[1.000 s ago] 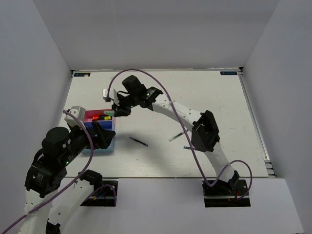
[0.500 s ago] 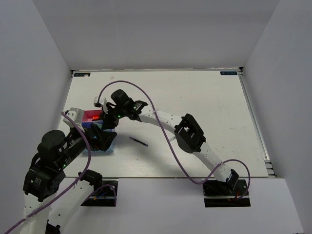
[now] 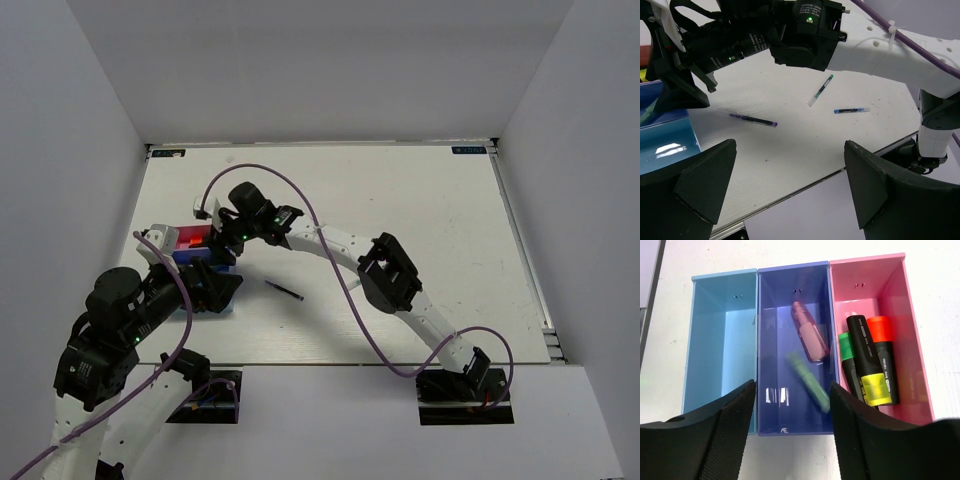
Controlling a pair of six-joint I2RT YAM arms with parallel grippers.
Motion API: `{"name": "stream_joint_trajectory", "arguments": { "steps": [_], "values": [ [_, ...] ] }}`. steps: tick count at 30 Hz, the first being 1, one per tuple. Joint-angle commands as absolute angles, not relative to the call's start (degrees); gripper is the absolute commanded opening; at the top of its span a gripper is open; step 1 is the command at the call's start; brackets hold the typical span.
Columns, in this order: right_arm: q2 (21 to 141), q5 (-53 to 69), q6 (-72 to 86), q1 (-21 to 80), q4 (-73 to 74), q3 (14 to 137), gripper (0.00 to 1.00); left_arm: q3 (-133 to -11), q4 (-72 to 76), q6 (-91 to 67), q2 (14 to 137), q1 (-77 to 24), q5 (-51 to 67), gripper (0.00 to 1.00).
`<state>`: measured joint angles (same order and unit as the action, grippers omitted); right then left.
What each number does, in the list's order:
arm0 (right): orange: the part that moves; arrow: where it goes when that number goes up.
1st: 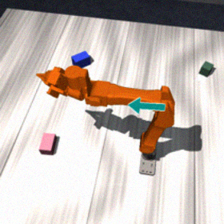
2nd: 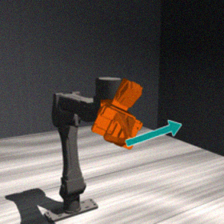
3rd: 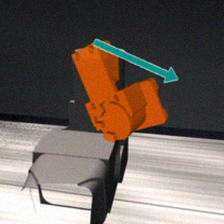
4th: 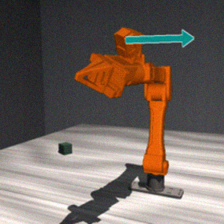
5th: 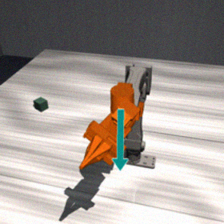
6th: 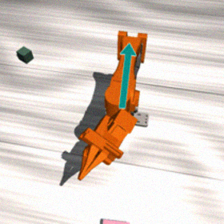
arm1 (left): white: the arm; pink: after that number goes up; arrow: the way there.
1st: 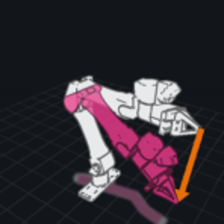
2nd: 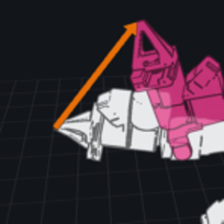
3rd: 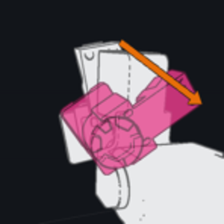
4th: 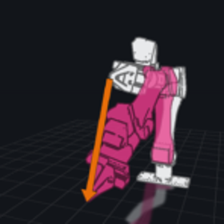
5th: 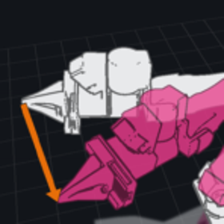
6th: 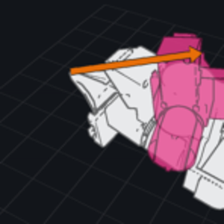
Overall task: Sort the stationery into containers
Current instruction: Place the stationery in the storage box, then pick up the pen from the center of the board.
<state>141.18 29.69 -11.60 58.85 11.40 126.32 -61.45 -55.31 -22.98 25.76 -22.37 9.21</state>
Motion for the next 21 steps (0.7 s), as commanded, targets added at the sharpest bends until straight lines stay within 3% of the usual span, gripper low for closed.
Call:
{"name": "stream_joint_trajectory", "arguments": {
  "steps": [1,3,6,7,9,10,11,12,13,15,18,19,20,21],
  "values": [
    [140.45,29.62,-12.57,58.97,9.58,128.23,0.64,-61.44,-55.46,-23.12,25.14,-22.50,10.11,0.99],
    [139.75,29.45,-12.22,58.89,9.58,128.41,0.64,-61.61,-55.98,-23.38,25.22,-22.59,10.02,0.99],
    [138.61,28.83,-11.08,58.62,10.37,129.10,0.56,-61.79,-57.04,-23.47,25.92,-22.50,9.93,0.93],
    [138.17,28.48,-11.07,58.62,10.98,129.20,0.39,-61.79,-57.39,-23.81,26.28,-22.50,10.11,0.87],
    [135.89,21.77,-9.58,58.19,12.56,129.73,0.06,-61.26,-56.70,-24.34,27.68,-22.59,11.50,0.63],
    [135.01,18.58,-7.75,57.75,13.70,129.64,0.00,-60.74,-56.43,-24.69,28.47,-22.59,12.04,0.50],
    [132.22,15.24,-7.47,57.57,15.54,129.29,0.00,-60.47,-56.16,-25.39,29.09,-22.50,12.65,0.22],
    [131.06,6.33,-7.30,56.70,16.51,127.63,0.00,-60.47,-55.64,-26.44,31.09,-22.59,12.66,0.07],
    [128.78,3.11,-6.60,56.25,16.70,124.57,0.00,-60.56,-55.81,-27.15,31.81,-22.50,12.48,0.00],
    [124.48,-7.05,-3.70,54.07,17.92,120.61,0.00,-59.51,-55.81,-30.65,34.70,-22.50,10.64,0.00],
    [116.75,-6.08,3.38,47.21,24.14,109.81,0.00,-55.66,-54.06,-37.84,38.39,-22.50,6.16,0.00],
    [115.67,-5.19,4.91,45.54,25.47,106.64,0.00,-55.11,-53.36,-39.71,39.19,-22.59,2.32,0.04],
    [114.53,-4.32,6.84,40.65,28.27,105.13,0.03,-53.54,-52.48,-42.86,40.85,-22.59,1.50,0.19],
    [112.09,-1.00,7.64,39.13,29.87,101.29,0.33,-52.39,-51.69,-44.98,41.57,-22.59,0.36,0.53]
  ]
}}
